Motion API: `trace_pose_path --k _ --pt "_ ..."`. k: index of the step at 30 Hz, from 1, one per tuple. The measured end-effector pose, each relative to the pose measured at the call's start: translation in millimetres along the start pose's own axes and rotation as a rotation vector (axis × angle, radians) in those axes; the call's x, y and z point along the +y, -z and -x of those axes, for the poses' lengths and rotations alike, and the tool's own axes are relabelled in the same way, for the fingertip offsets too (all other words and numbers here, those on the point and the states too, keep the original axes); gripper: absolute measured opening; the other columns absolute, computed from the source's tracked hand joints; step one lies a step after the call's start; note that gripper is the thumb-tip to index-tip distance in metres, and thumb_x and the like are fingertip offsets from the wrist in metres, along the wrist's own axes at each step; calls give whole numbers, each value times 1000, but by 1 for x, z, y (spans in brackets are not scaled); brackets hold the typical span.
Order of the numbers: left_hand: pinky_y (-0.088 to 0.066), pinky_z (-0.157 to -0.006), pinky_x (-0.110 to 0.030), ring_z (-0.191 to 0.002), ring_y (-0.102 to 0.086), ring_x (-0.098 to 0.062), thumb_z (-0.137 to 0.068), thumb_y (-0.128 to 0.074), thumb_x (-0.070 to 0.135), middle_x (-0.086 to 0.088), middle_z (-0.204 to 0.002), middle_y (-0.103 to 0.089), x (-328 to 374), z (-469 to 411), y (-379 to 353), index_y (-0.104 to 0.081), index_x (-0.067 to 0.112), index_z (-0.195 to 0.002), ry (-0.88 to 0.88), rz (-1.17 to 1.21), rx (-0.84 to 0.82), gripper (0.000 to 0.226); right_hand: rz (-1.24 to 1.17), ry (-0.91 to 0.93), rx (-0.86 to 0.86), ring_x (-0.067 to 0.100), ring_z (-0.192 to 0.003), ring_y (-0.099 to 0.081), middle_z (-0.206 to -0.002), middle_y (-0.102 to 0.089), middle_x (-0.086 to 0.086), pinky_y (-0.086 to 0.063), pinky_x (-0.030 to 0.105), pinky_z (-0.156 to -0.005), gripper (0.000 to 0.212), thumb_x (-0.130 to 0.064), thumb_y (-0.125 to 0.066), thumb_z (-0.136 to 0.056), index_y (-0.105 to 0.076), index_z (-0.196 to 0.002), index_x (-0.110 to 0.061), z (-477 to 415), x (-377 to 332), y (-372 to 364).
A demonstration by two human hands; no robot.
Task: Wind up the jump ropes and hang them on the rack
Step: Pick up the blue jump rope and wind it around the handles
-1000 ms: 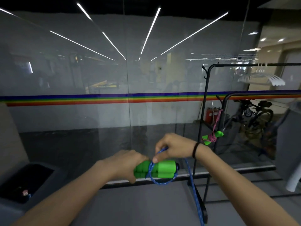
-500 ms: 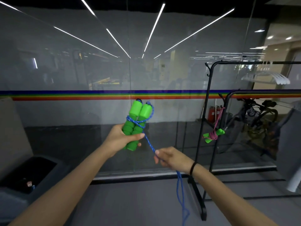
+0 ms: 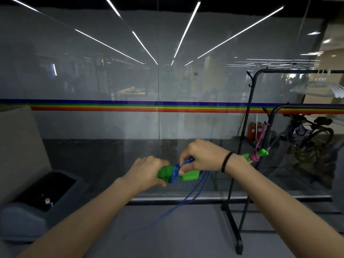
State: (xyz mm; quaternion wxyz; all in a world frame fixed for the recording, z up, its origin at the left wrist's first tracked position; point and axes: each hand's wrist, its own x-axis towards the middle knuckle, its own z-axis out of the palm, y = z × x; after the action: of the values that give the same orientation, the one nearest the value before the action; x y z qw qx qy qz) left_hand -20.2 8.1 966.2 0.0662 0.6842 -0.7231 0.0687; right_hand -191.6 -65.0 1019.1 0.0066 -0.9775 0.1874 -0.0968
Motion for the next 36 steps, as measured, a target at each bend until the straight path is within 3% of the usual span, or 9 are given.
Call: trace_pose_path --k 6,10,12,15,18,22,26,32,36 --pt "-34 -57 -24 -71 -54 -9 -64 -79 43 9 -71 -56 -5 9 17 -60 24 -90 -239 130 -194 38 -444 46 -56 2 -53 -47 -56 -58 -10 -35 21 -56 17 -32 -80 -64 -68 -67 -19 -22 15 -8" --pt "-42 -61 -18 -66 -55 2 -58 -87 20 11 -71 -66 -8 17 15 -67 23 -86 -231 830 -115 35 -1161 82 -84 -3 -59 -60 -62 -69 -13 -47 13 -59 18 -41 -79 -62 -73 -66 -25 -11 20 -23" --pt "-49 -69 -16 -75 -63 -1 -58 -84 5 12 -81 -72 -8 16 12 -69 19 -95 -176 1083 16 42 -1451 142 -163 -2 -67 -65 -68 -73 -9 -50 12 -65 20 -30 -69 -76 -71 -78 -11 -9 17 -36" --pt "-56 -64 -25 -67 -68 -15 -63 -78 -1 -2 -77 -74 -13 8 11 -67 7 -91 -19 1291 228 31 -1017 -184 96 1 -37 -36 -36 -45 -9 -31 14 -41 37 -32 -41 -95 -55 -66 -14 -3 18 -64" --pt "-56 -55 -28 -58 -68 -20 -67 -77 6 -4 -68 -71 -22 1 6 -67 6 -84 175 1338 313 19 -779 -211 31 1 -37 -36 -38 -44 -9 -30 9 -46 41 -29 -32 -98 -54 -65 -19 6 15 -72" --pt "-46 -51 -14 -53 -61 -5 -61 -85 29 8 -55 -64 -30 -3 -9 -62 18 -71 245 801 255 28 -286 -97 -156 10 -62 -50 -62 -49 -7 -37 24 -64 30 -32 -37 -97 -55 -76 -21 15 -2 -56" --pt "-47 -64 -29 -79 -63 -23 -65 -80 39 -4 -80 -63 -18 -8 -22 -58 13 -91 111 338 90 43 104 -58 -267 36 -97 -56 -107 -61 20 -37 32 -71 30 -29 -39 -95 -53 -109 -6 16 -16 -51" --pt "-38 -67 -29 -95 -62 -29 -69 -75 37 -9 -100 -68 13 -4 -18 -60 20 -106 -121 51 -85 43 159 19 -231 26 -89 -59 -93 -68 7 -36 28 -65 23 -39 -58 -84 -68 -93 -21 5 -16 -26" --pt "-35 -64 -28 -88 -60 -23 -66 -76 41 -4 -94 -67 16 -5 -1 -63 19 -96 -217 13 -182 39 -12 24 -141 8 -58 -49 -59 -57 -8 -36 28 -57 29 -50 -71 -69 -71 -75 -22 -5 -2 -20"
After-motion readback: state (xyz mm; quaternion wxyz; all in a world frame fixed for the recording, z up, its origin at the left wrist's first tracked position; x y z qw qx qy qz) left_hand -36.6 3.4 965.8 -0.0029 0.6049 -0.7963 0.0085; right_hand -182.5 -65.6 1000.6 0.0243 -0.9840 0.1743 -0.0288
